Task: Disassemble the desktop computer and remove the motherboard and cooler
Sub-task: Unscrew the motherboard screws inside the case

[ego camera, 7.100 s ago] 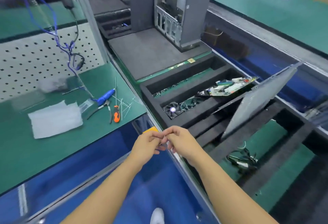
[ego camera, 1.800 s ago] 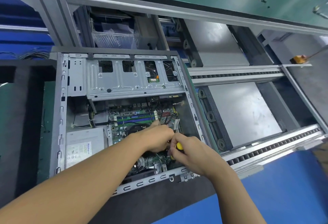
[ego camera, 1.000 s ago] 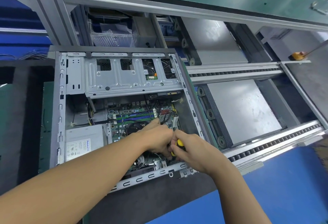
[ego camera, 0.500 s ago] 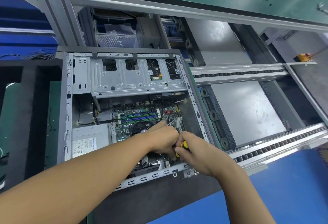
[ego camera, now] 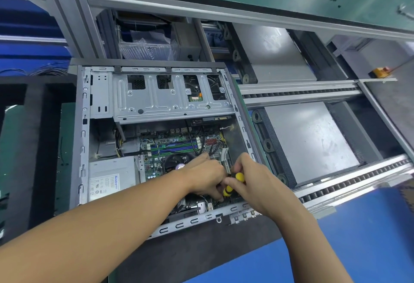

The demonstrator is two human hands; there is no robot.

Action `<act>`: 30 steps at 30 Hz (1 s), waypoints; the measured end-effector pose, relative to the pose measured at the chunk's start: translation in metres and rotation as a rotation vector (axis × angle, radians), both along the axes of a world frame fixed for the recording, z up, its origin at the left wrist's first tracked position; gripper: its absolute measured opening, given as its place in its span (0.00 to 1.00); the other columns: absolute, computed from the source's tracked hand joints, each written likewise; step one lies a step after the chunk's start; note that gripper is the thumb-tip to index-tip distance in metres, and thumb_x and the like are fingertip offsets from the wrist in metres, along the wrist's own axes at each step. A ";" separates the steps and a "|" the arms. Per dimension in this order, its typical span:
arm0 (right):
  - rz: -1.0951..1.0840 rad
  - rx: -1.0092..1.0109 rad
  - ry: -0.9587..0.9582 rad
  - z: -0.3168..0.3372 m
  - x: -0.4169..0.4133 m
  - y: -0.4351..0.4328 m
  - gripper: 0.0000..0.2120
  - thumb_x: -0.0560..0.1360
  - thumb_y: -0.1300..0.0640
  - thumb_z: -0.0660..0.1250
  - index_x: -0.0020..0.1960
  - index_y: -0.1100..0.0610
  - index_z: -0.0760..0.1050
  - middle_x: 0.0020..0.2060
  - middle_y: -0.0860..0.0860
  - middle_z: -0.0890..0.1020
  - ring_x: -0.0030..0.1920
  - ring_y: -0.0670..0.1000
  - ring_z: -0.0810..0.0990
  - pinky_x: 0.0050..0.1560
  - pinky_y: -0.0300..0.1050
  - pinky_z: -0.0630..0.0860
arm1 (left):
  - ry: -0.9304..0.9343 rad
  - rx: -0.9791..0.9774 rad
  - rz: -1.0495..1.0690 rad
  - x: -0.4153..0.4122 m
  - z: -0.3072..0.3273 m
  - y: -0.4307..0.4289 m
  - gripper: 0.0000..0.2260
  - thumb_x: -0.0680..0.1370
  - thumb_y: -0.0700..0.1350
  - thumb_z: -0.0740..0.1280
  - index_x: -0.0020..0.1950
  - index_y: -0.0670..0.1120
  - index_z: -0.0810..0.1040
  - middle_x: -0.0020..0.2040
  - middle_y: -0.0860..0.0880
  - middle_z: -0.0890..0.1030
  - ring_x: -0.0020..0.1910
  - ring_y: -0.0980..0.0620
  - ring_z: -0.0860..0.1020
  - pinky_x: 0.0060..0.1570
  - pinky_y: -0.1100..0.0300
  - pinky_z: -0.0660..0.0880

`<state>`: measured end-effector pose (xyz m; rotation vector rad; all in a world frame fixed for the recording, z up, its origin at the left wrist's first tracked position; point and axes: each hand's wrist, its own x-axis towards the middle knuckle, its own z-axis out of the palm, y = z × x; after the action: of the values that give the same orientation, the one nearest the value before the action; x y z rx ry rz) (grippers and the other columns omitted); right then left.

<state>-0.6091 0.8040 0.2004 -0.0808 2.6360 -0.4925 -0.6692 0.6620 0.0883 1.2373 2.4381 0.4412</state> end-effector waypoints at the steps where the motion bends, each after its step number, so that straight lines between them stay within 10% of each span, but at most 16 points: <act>1: -0.016 0.004 0.008 0.001 0.000 0.000 0.14 0.77 0.44 0.69 0.49 0.50 0.66 0.38 0.45 0.74 0.36 0.43 0.71 0.30 0.38 0.62 | -0.013 -0.004 -0.004 0.000 -0.001 0.001 0.15 0.70 0.63 0.72 0.37 0.53 0.76 0.38 0.57 0.81 0.40 0.55 0.76 0.54 0.51 0.65; 30: 0.034 -0.058 0.119 0.006 -0.003 0.009 0.10 0.73 0.51 0.74 0.42 0.52 0.74 0.33 0.45 0.75 0.36 0.45 0.72 0.36 0.39 0.70 | -0.026 0.031 -0.017 0.000 0.009 -0.002 0.18 0.71 0.62 0.73 0.30 0.57 0.69 0.23 0.61 0.67 0.27 0.66 0.63 0.53 0.53 0.65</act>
<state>-0.6120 0.8132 0.2060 -0.1772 2.7314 -0.5685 -0.6694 0.6597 0.0975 1.2564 2.4063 0.4889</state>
